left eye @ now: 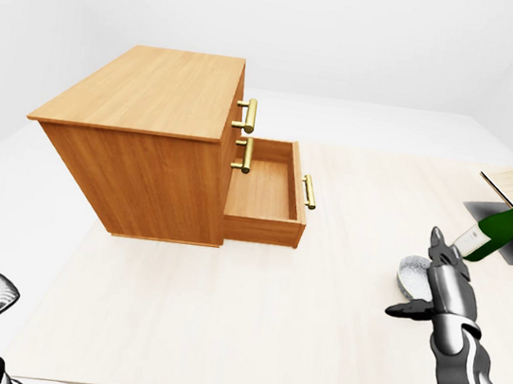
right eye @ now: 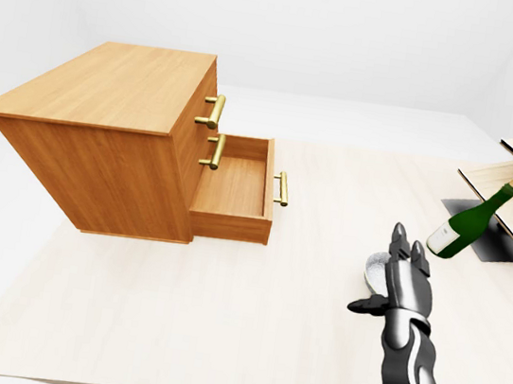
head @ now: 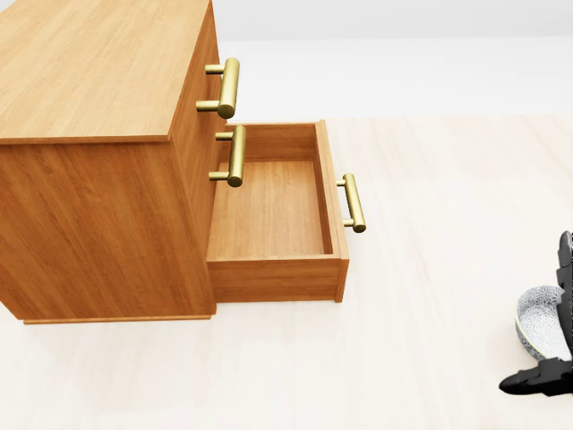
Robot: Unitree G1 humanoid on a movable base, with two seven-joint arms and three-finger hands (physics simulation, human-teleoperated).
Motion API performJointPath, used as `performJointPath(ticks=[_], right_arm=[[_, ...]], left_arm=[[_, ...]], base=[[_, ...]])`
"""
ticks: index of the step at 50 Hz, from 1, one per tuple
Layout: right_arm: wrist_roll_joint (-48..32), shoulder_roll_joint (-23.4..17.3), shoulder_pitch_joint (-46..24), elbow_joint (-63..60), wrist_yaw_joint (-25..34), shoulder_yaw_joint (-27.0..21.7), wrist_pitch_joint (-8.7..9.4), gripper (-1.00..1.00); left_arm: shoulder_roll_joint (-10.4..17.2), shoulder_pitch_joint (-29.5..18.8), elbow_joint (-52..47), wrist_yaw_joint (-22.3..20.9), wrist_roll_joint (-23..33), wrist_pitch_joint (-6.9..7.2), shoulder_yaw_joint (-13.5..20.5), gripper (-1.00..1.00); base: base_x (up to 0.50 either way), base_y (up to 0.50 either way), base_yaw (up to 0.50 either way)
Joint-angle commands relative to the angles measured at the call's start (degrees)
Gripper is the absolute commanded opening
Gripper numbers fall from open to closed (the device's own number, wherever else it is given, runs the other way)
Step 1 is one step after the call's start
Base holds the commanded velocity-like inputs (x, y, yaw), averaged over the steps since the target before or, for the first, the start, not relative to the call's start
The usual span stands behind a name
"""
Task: Put the bowl on top of the cabinet.
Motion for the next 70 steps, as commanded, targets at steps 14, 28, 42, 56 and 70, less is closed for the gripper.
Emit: performJointPath(ticks=[14, 28, 42, 56, 70], right_arm=[[-0.19, -2.0, -3.47, 9.64, -5.57, 3.55, 0.0, 1.0], [-0.7, -3.18, -4.38, 14.5, -8.4, 4.59, 0.0, 1.0], [-0.87, -4.47, -5.58, 19.61, -11.1, 5.47, 0.0, 1.0], [-0.47, -5.67, -7.24, 24.52, -13.41, 6.63, 0.0, 1.0], [-0.11, -6.7, -8.99, 27.81, -14.72, 7.49, 0.0, 1.0]], left_arm=[[-0.76, -0.02, 0.0, -0.97, 1.56, 0.0, -0.54, 1.0], [-0.84, -0.01, 0.0, -1.09, 1.89, 0.0, -0.66, 1.0], [-0.95, -0.03, 0.0, -1.3, 2.1, 0.0, -0.54, 1.0], [-0.79, 0.03, 0.0, -1.03, 1.95, 0.0, -0.77, 1.0], [-1.22, -0.12, 0.0, -1.52, 2.76, 0.0, -1.0, 1.0]], base=[[0.0, 0.0, 0.0], [0.0, 0.0, 0.0], [0.0, 0.0, 0.0], [0.0, 0.0, 0.0], [0.0, 0.0, 0.0]])
